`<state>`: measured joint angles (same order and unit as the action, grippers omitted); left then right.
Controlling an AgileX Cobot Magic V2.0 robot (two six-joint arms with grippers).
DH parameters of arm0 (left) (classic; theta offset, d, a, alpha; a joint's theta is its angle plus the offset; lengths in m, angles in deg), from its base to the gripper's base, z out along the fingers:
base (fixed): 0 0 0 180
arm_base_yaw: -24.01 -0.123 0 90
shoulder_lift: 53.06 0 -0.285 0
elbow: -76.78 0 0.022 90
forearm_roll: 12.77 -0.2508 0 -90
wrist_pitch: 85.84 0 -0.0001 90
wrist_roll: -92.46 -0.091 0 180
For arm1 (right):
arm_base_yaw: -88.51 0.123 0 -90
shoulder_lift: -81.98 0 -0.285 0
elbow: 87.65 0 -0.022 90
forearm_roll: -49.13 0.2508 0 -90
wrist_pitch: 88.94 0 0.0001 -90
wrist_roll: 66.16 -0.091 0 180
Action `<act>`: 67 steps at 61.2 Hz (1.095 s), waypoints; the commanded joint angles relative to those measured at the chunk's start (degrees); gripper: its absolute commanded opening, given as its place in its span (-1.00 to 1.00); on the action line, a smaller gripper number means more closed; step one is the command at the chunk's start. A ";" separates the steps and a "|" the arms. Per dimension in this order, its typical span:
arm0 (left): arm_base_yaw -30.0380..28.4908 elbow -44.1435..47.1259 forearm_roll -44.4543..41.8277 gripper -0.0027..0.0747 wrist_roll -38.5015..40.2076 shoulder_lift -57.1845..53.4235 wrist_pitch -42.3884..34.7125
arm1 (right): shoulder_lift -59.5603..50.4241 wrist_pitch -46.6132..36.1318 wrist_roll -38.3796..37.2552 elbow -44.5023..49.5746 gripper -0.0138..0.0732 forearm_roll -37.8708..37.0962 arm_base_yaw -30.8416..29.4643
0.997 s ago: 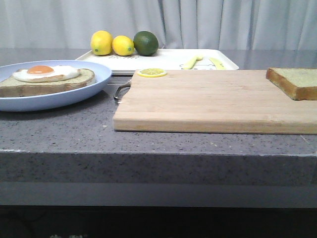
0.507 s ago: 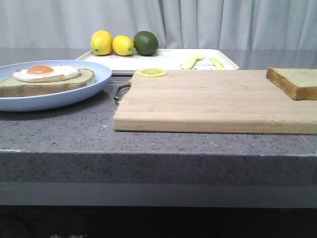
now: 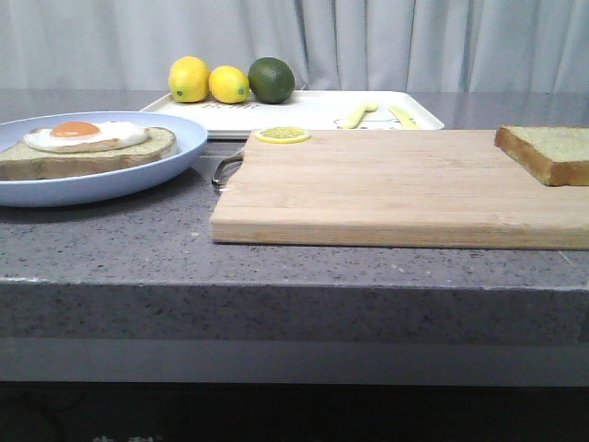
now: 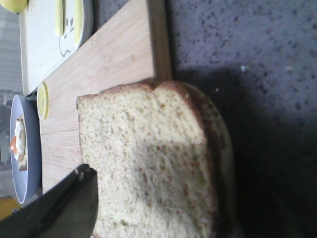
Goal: Place bread and move sandwich to tray
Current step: 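Close the right gripper on the edge of the bread slice, then lift the bread slice and carry it toward the blue plate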
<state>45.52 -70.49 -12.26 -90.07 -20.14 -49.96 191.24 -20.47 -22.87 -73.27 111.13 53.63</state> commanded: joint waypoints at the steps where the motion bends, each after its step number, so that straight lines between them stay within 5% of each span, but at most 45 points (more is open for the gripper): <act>1: 0.55 -1.86 0.00 0.17 0.09 0.90 -4.58 | -1.67 8.35 1.12 -1.13 0.50 1.02 0.36; 11: 0.55 -1.86 0.00 0.17 0.09 0.90 -4.58 | -1.67 8.35 1.07 -1.13 -0.03 1.08 0.36; 22: 0.55 -1.86 0.00 0.17 0.09 0.90 -4.58 | -2.83 8.35 1.07 -1.13 -0.37 2.42 0.36; 52: 0.55 -1.86 -0.11 0.17 0.09 0.90 -4.92 | -16.28 8.35 -1.70 -1.13 -0.49 10.68 0.50; 67: 0.55 -1.86 -0.11 0.17 0.09 0.90 -5.01 | -20.78 8.29 -1.78 -1.13 -0.49 19.39 8.99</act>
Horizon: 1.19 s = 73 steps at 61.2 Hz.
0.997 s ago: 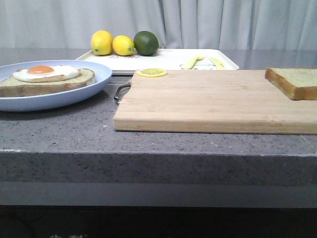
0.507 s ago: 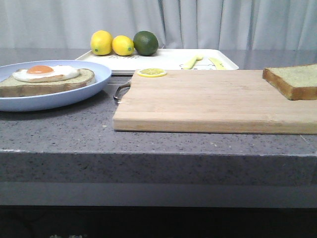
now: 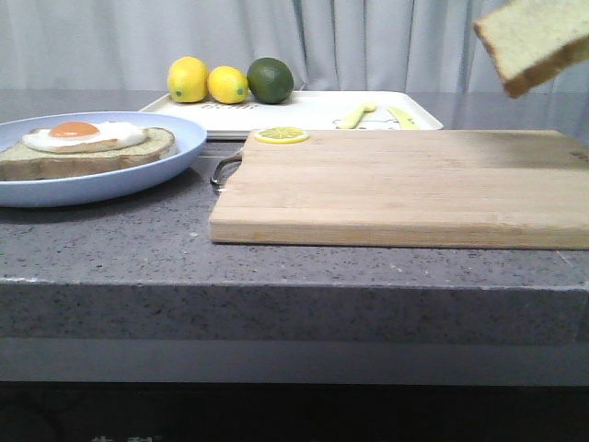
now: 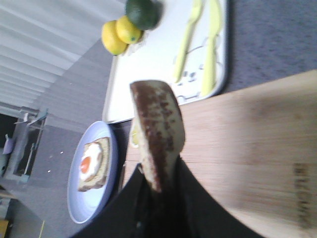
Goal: Place bread and move sandwich to tray
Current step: 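Lift the bread slice and carry it toward the blue plate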
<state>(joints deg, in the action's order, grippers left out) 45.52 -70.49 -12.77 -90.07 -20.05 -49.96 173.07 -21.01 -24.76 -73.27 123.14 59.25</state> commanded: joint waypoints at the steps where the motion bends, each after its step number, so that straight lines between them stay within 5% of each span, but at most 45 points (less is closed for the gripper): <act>1: 0.55 -1.86 0.40 0.17 0.09 0.80 -5.01 | -2.61 8.83 0.11 -1.13 -0.49 7.97 4.26; 11: 0.55 -1.86 0.40 0.17 0.09 0.80 -6.23 | -2.55 3.70 0.11 -1.13 -0.49 17.31 18.02; 31: 0.55 -1.86 0.40 0.17 0.09 0.80 -6.75 | 2.13 -25.38 2.52 -3.57 -0.49 33.17 47.79; 55: 0.55 -1.86 0.40 0.17 0.09 0.80 -6.75 | 21.30 -26.53 -0.68 -21.95 -0.49 36.54 58.57; 73: 0.55 -1.86 0.40 0.17 0.09 0.80 -6.75 | 30.94 -26.88 -4.69 -29.40 -0.49 36.49 59.74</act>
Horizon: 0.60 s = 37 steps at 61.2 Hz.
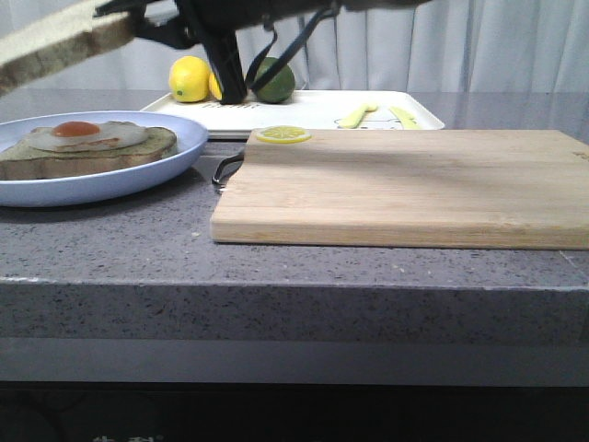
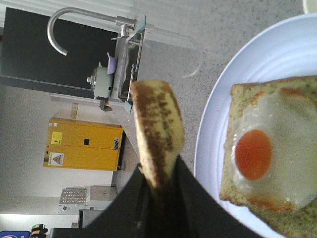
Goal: Place bread and move sandwich to tray
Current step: 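Lift the bread slice and carry it toward the blue plate, then lower the bread slice onto the egg toast and open the right gripper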
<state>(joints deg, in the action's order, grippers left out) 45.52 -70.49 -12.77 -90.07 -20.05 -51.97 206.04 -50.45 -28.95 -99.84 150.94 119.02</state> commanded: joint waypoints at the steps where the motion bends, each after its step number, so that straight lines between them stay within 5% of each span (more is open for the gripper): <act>1: 0.55 -1.86 0.40 0.17 0.09 0.80 -4.74 | -1.83 2.44 -0.50 -2.83 -0.49 8.69 -0.03; 21: 0.55 -1.86 0.40 0.17 0.09 0.80 -4.74 | -0.79 1.48 -0.50 -2.76 -0.47 8.69 -0.03; 37: 0.55 -1.86 0.50 0.17 0.09 0.80 -4.74 | -0.97 1.69 -0.50 -2.90 -0.11 8.69 -0.03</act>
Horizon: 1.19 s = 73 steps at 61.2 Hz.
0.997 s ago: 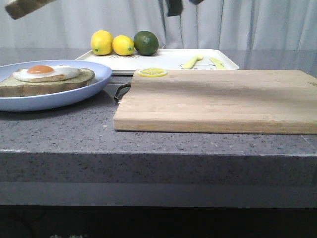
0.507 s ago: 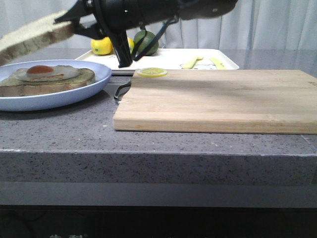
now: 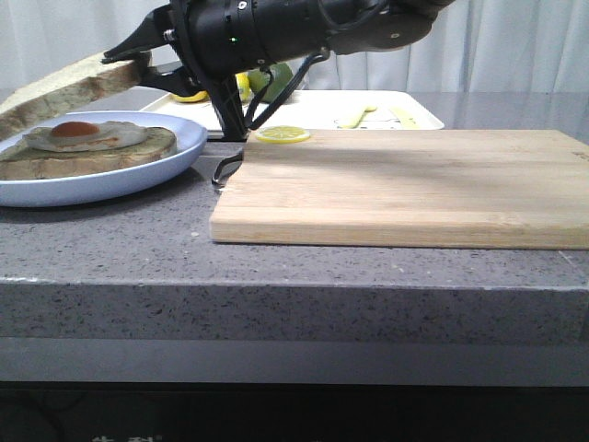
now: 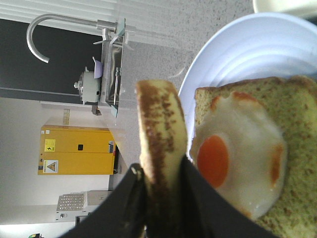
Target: Place bread and move sandwich to tray
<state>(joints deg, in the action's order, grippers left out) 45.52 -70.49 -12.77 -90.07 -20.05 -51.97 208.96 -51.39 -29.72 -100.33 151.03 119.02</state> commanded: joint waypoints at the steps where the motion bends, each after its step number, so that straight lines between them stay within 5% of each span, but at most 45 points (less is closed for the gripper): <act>1: 0.55 -1.86 0.50 0.17 0.09 0.80 -4.74 | -3.89 2.62 0.27 -2.41 -0.11 8.60 -0.03; 20: 0.55 -1.86 0.50 0.17 0.09 0.80 -4.74 | -4.08 3.02 0.27 -2.41 -0.08 8.60 -0.32; 34: 0.55 -1.86 0.50 0.17 0.09 0.80 -4.64 | -5.94 3.84 0.01 -2.18 0.40 6.59 -1.65; 42: 0.55 -1.86 0.50 0.17 0.09 0.80 -4.64 | -6.96 4.40 -1.00 -2.17 0.44 1.77 -1.90; 63: 0.55 -1.86 0.50 0.17 0.09 0.80 -4.27 | -16.88 0.07 -9.60 -2.17 0.44 -22.22 -2.90; 73: 0.55 -1.86 0.50 0.17 0.09 0.80 -3.81 | -25.57 0.55 -16.14 -2.17 0.44 -41.53 -4.63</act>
<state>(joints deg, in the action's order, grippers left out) 45.52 -70.49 -12.77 -90.07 -20.05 -51.97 190.89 -51.37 -42.19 -100.75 117.20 115.45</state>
